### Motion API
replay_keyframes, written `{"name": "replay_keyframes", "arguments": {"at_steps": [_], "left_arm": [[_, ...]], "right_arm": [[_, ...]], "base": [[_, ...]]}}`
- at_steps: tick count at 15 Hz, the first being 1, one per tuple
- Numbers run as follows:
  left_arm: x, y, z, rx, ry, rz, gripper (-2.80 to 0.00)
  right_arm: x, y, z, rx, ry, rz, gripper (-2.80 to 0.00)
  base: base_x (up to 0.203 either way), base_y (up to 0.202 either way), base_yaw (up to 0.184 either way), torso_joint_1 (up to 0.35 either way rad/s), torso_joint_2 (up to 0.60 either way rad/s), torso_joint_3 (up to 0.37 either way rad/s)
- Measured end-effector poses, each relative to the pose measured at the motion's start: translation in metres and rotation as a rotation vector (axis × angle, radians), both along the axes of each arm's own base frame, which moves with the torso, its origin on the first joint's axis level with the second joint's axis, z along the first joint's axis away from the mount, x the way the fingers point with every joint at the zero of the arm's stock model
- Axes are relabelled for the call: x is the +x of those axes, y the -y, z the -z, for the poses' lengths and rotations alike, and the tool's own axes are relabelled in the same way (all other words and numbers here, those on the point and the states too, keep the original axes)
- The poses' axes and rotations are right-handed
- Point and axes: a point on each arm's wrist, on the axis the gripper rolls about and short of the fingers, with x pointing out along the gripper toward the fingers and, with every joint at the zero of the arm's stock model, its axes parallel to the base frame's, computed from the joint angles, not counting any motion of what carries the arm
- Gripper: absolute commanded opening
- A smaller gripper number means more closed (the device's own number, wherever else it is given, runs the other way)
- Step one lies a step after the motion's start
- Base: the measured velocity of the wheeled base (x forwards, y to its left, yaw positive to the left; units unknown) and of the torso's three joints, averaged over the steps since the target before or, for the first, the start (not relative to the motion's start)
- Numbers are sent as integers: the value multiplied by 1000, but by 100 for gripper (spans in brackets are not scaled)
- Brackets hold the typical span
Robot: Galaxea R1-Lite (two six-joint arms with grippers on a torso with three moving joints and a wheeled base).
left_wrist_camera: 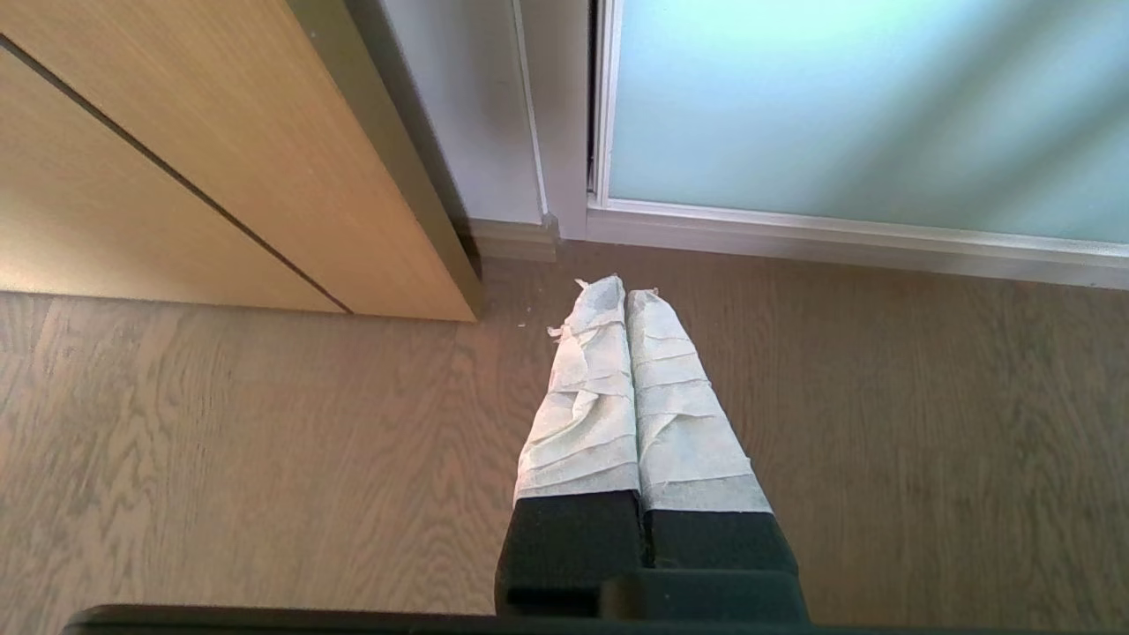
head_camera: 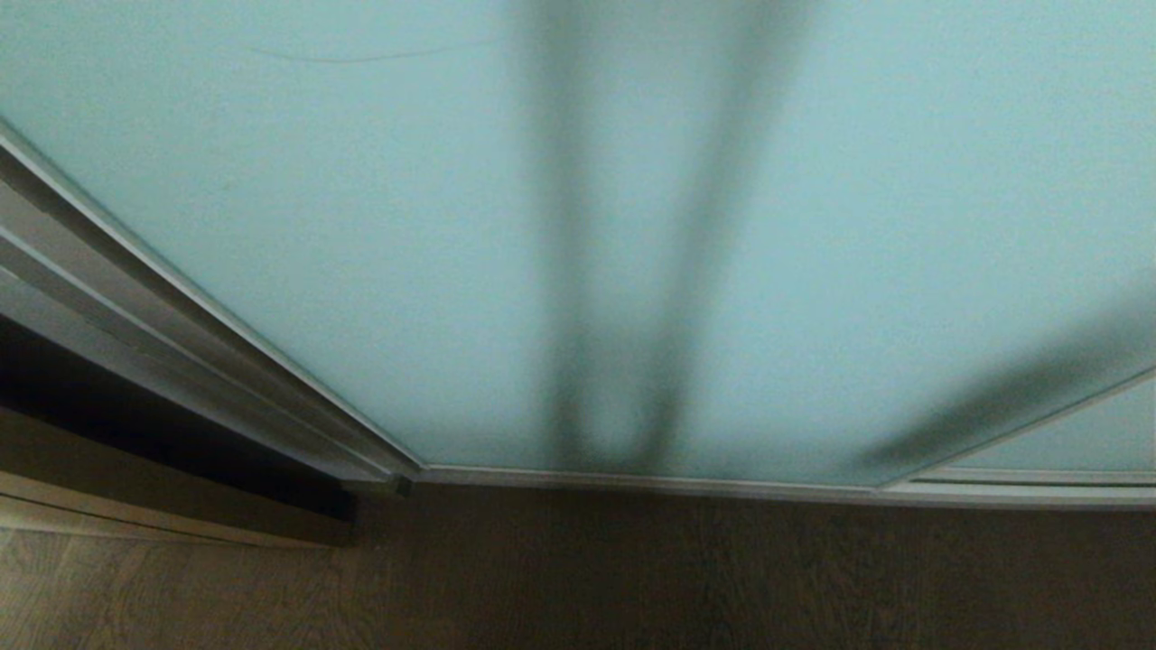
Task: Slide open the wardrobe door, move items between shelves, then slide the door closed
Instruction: Open the door
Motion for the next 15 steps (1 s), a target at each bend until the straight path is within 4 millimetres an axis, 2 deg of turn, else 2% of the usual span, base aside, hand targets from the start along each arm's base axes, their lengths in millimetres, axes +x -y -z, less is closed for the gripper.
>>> {"name": "replay_keyframes", "arguments": {"at_steps": [15], "left_arm": [[0, 0, 0, 9, -2, -4, -280]], "right_arm": [[0, 0, 0, 0, 1, 0, -280]], "base": [[0, 0, 0, 0, 0, 0]]}}
